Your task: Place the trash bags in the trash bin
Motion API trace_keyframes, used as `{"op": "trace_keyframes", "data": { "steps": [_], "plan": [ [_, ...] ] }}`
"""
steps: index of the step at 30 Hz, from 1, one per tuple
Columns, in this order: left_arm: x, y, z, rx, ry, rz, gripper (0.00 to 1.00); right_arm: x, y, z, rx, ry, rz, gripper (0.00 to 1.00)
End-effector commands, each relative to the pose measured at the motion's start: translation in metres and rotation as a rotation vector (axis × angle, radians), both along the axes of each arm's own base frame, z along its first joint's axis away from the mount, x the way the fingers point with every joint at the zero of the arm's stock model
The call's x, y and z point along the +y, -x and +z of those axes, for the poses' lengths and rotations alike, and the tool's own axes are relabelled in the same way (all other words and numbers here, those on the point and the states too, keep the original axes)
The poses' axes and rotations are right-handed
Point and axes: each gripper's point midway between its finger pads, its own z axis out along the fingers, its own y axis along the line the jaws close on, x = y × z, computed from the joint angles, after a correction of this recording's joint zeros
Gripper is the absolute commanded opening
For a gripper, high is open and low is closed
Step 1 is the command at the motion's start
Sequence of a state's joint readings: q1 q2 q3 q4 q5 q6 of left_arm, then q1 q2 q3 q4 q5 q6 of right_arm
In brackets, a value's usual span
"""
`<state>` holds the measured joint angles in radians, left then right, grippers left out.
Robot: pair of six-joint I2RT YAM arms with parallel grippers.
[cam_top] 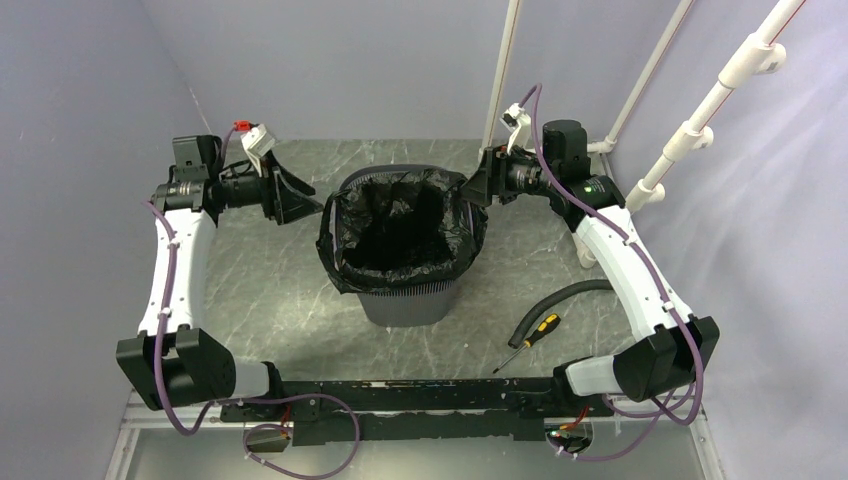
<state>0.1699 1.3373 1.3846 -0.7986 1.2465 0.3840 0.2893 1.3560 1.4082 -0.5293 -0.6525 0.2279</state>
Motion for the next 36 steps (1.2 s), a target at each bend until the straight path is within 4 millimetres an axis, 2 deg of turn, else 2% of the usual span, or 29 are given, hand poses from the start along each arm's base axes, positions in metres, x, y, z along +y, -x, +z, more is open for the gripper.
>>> {"op": "trace_keyframes", "data": {
  "steps": [1,12,15,17,20,22,31,36],
  "plan": [
    [-0.012,0.012,0.007,-0.084,0.037,-0.094,0.65,0.0,-0.005,0.015,-0.05,-0.012,0.001,0.63],
    [-0.026,0.006,-0.005,-0.067,-0.002,-0.136,0.61,0.0,-0.003,0.018,-0.056,-0.013,0.009,0.63],
    [-0.024,0.003,-0.008,-0.06,-0.015,-0.128,0.55,0.0,-0.003,0.018,-0.056,-0.011,0.006,0.63],
    [-0.023,-0.001,-0.007,-0.057,-0.017,-0.116,0.45,0.0,-0.003,0.018,-0.055,-0.012,0.008,0.62],
    [-0.023,-0.007,-0.001,-0.063,-0.013,-0.093,0.29,0.0,-0.004,0.021,-0.063,-0.016,0.01,0.56],
    [-0.021,-0.012,0.0,-0.067,-0.017,-0.072,0.23,0.001,-0.005,0.023,-0.07,-0.019,0.008,0.49],
    [-0.017,-0.036,0.002,-0.072,-0.015,0.006,0.08,0.009,-0.018,0.024,-0.062,-0.051,0.023,0.26],
    [-0.017,-0.045,-0.005,-0.062,0.01,0.02,0.04,0.012,-0.026,0.021,-0.049,-0.065,0.019,0.24]
  ]
}}
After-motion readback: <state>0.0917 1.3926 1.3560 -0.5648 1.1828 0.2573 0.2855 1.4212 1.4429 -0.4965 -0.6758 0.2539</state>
